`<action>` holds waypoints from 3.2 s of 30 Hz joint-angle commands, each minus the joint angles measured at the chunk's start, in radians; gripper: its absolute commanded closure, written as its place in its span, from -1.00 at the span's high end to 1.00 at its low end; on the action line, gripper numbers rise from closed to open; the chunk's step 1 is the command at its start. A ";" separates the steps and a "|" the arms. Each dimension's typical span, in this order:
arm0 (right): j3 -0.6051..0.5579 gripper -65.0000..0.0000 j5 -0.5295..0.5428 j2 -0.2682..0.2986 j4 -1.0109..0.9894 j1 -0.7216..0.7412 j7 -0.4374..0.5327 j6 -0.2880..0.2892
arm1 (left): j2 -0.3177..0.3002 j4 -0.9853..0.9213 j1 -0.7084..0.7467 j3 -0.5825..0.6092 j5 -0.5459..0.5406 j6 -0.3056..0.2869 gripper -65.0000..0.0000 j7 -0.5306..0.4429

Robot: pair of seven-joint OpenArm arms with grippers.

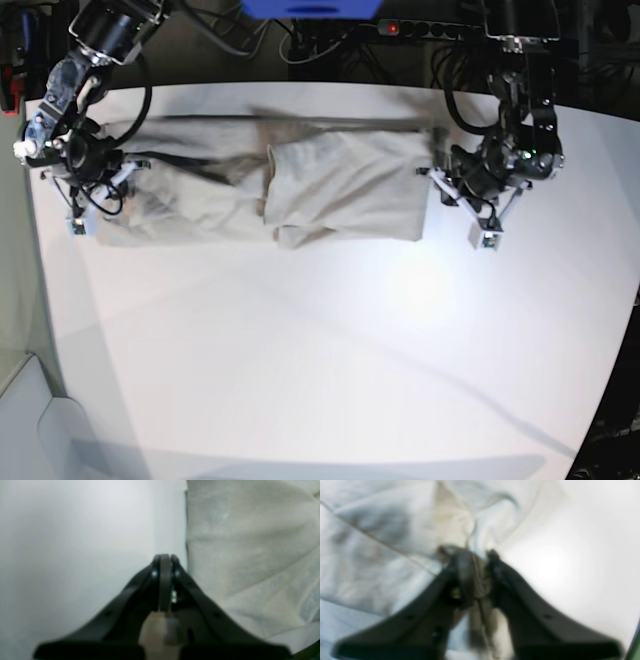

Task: Layout the t-shirt on the table in an organized manner, then fold the t-shirt properly
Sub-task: 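Grasp the strip end with the right gripper, then lift the strip end with the right gripper and fold it over toward the left gripper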

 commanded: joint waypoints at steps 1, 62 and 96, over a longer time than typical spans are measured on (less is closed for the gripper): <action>-0.002 -1.00 -0.032 0.000 -0.003 -0.004 -0.039 -0.001 | -0.006 0.021 -0.011 -0.001 -0.007 0.001 -0.99 -0.009; -0.824 -1.00 -0.032 -0.187 0.506 -0.100 -0.140 -0.001 | -0.016 0.145 0.084 -0.251 0.000 0.001 -0.99 0.080; -0.959 -1.00 -0.032 -0.187 0.408 -0.066 -0.131 -0.001 | 0.067 0.067 0.096 -0.093 0.004 0.015 -1.00 0.252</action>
